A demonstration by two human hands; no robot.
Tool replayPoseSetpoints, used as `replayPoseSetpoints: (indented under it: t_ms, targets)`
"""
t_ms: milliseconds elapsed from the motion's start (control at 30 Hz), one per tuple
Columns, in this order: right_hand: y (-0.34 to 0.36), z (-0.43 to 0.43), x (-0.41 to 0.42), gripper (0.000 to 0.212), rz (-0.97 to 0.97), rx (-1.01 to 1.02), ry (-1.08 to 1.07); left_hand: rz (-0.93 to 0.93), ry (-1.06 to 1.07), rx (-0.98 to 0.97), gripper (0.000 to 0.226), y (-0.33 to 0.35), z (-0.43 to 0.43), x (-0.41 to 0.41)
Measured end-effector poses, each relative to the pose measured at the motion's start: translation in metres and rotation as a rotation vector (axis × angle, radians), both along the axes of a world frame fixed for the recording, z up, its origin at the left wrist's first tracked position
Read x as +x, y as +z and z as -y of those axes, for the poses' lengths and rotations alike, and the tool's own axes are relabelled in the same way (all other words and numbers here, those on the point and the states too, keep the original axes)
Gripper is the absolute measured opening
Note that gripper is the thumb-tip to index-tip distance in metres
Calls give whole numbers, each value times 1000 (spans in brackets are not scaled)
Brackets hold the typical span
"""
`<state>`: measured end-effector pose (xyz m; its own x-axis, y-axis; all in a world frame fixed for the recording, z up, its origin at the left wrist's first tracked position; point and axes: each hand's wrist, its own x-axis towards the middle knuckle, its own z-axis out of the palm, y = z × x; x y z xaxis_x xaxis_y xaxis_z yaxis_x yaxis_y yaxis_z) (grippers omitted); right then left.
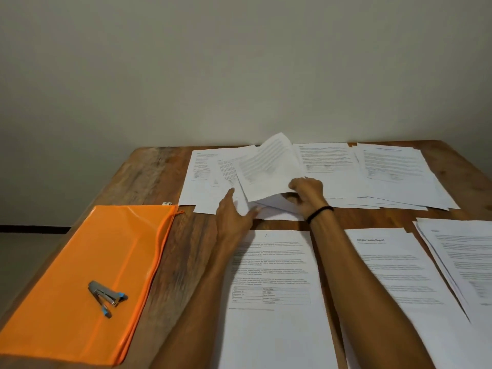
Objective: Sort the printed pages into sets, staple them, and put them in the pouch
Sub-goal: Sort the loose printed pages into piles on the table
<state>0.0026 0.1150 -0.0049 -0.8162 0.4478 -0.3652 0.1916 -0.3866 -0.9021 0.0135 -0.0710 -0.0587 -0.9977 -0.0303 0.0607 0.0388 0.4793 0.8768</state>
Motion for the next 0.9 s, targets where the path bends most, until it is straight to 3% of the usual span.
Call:
replayPoseSetpoints:
  t_ms: [100,167,233,300,400,533,700,767,833,900]
  targets:
    - [1,-22,41,25,-31,-157,104,284,115,494,95,28,-9,11]
    - [-6,-31,65,38,-28,-71,189,437,57,833,89,42,-9,14]
    - [-13,-39,89,57,-8,76,255,433,-44,935,63,54,-10,22]
    - [-16,-47,110,63,-26,156,326,338,-47,791,45,60,-15,33]
    - [-18,-57,134,64,-84,120,380,156,-25,558,57,57,-17,48]
    - [-2,-64,158,61,-88,245,323,51,-90,545,58,54,-11,66]
    - [14,-78,182,40,-169,322,306,2,-127,516,59,64,-13,85]
    - [20,-81,186,39,-166,433,286,44,-101,527,59,71,-14,88]
    - [22,-86,194,24,-110,649,225,108,-74,526,62,78,-20,98]
    - [21,-92,203,23,-15,863,133,141,-69,495,65,79,-33,111]
